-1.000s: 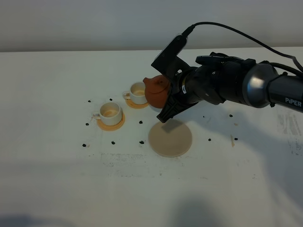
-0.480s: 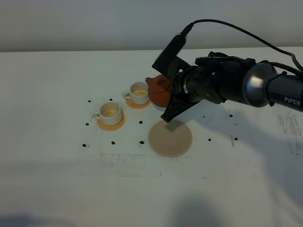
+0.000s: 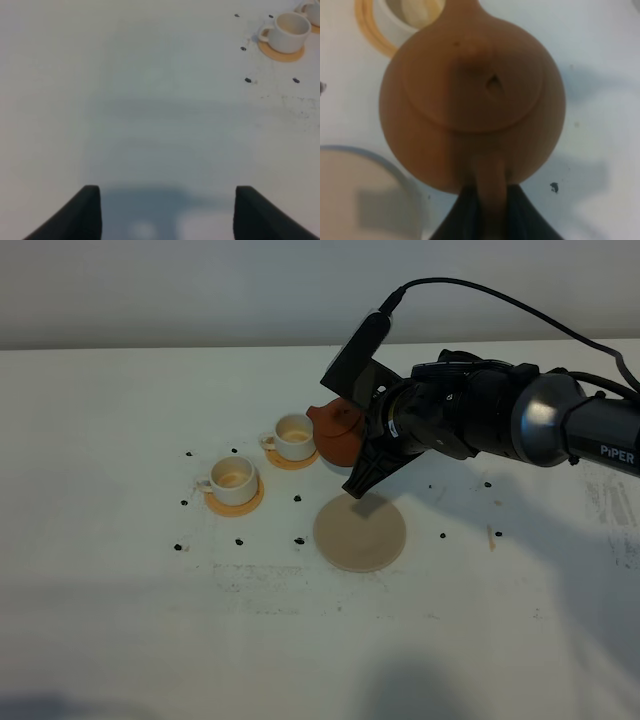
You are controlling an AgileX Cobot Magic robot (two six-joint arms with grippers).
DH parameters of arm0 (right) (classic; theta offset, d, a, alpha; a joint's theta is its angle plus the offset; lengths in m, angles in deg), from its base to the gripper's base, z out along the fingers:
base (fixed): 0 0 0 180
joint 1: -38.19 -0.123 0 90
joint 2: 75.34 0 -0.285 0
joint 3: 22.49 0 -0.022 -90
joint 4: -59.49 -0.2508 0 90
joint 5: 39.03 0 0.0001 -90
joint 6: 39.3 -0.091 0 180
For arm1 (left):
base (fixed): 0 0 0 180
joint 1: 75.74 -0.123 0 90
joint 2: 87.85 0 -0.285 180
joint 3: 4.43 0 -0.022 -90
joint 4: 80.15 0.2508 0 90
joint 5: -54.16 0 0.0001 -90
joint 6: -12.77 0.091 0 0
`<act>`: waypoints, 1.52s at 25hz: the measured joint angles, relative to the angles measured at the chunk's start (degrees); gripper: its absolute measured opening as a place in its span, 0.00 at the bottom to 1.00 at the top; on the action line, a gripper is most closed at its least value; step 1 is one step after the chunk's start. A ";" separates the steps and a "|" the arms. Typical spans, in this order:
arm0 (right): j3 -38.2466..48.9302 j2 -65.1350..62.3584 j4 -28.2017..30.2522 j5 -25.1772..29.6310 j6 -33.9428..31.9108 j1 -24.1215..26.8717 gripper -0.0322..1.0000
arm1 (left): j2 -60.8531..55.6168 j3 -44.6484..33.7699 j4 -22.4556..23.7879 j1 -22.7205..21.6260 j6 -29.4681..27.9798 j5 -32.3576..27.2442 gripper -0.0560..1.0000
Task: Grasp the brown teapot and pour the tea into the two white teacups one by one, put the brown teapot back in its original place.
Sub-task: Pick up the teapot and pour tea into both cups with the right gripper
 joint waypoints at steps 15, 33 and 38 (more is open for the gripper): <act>-1.20 0.04 0.36 0.06 0.00 -0.46 0.12 | 0.00 0.00 0.00 0.00 0.00 0.00 0.56; -2.82 1.23 0.47 0.26 0.00 -0.46 0.12 | 0.00 0.00 0.00 0.00 0.00 0.00 0.56; -2.82 2.17 0.54 1.23 0.00 -0.72 0.12 | 0.00 0.00 0.00 0.00 0.00 0.00 0.56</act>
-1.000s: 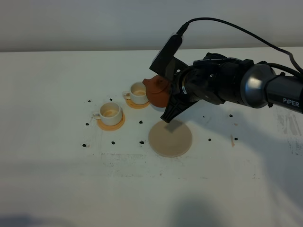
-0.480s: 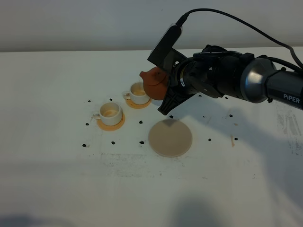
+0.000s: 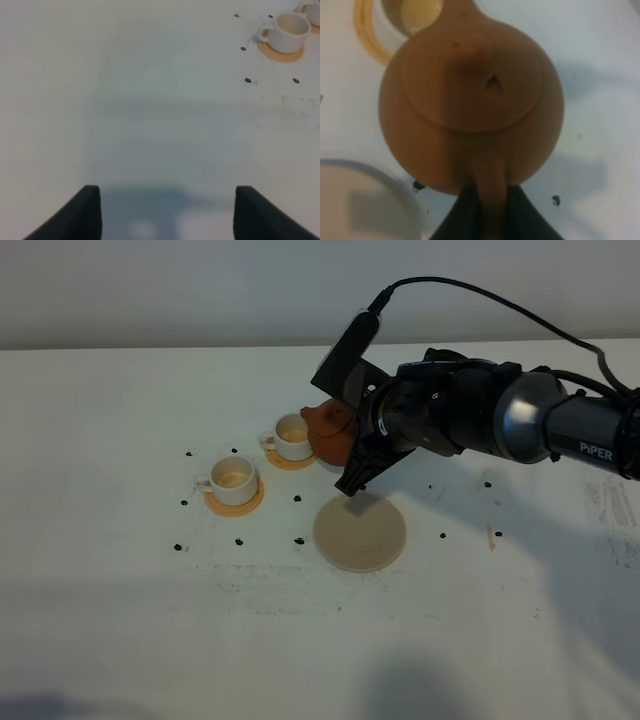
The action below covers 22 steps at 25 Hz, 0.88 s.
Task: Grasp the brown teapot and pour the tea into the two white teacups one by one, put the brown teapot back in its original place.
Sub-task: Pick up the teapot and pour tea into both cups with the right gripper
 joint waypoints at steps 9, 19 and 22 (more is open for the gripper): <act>0.00 0.13 2.28 0.30 0.06 -0.86 0.12 | 0.00 0.00 0.00 0.00 0.00 0.00 0.56; 0.00 0.95 5.71 2.43 1.75 -1.43 0.12 | 0.00 0.00 0.00 0.00 0.00 0.00 0.56; 0.00 0.95 6.42 3.11 1.75 -1.43 0.12 | 0.00 0.00 0.00 0.00 0.00 0.00 0.56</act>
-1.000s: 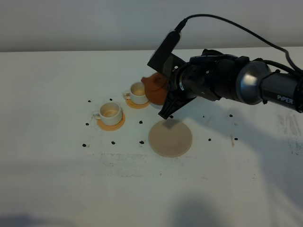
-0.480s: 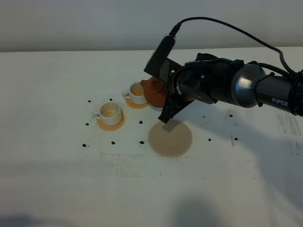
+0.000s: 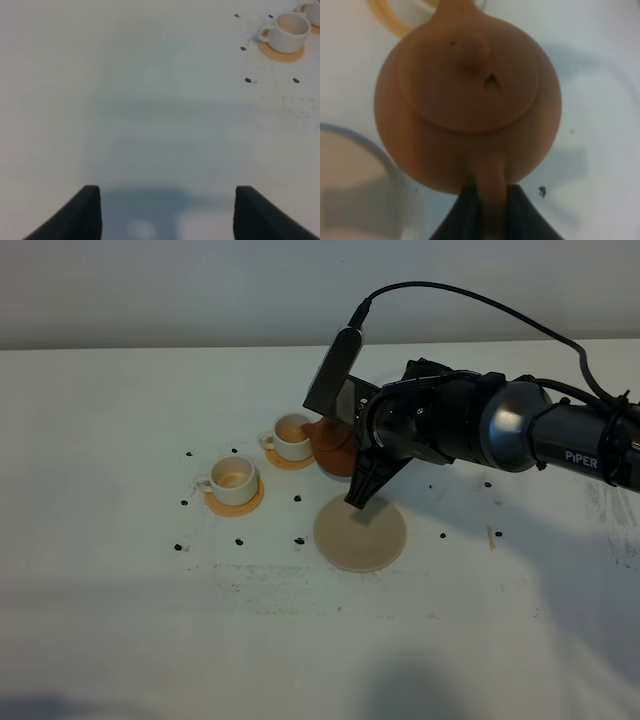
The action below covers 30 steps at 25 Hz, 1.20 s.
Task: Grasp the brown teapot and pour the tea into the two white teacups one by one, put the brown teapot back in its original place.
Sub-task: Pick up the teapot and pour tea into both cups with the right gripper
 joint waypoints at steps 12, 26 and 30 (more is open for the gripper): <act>-1.92 0.00 1.24 1.00 0.00 -0.02 0.12 | 0.00 0.00 0.00 0.00 0.06 0.00 0.56; -1.91 0.00 2.62 1.78 0.00 -0.25 0.12 | 0.00 0.00 0.00 0.00 0.06 0.00 0.56; -2.32 0.00 3.04 2.09 0.00 -0.59 0.12 | 0.00 0.00 0.00 0.00 0.06 0.00 0.56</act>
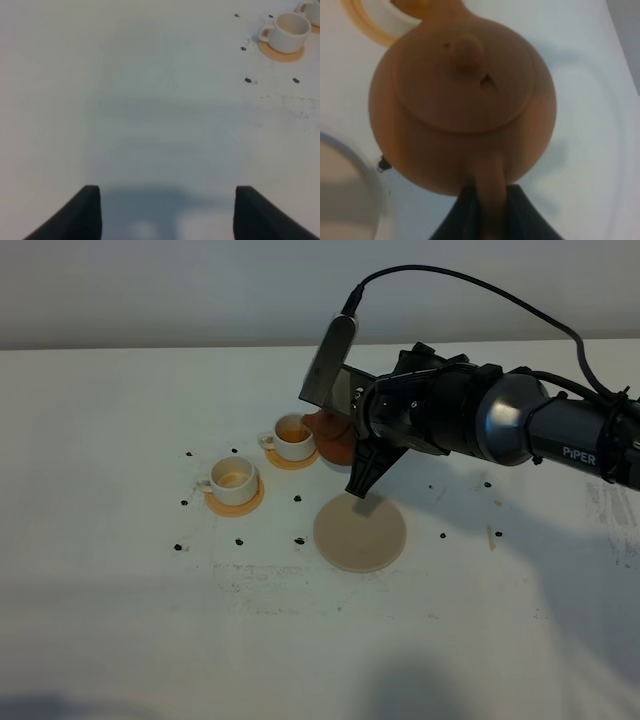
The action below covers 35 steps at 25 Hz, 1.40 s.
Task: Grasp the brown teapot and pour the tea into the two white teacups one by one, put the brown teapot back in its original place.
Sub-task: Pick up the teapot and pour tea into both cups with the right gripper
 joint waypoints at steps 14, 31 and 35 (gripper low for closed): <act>-0.07 0.00 2.11 0.58 0.44 0.00 0.12 | 0.00 0.00 0.00 0.00 -0.05 0.00 0.56; -0.65 0.00 3.08 1.13 1.49 0.00 0.12 | 0.00 0.00 0.00 0.00 -0.05 0.00 0.56; -0.65 0.00 3.20 1.18 2.48 0.00 0.12 | 0.00 0.00 0.00 0.00 -0.05 0.00 0.56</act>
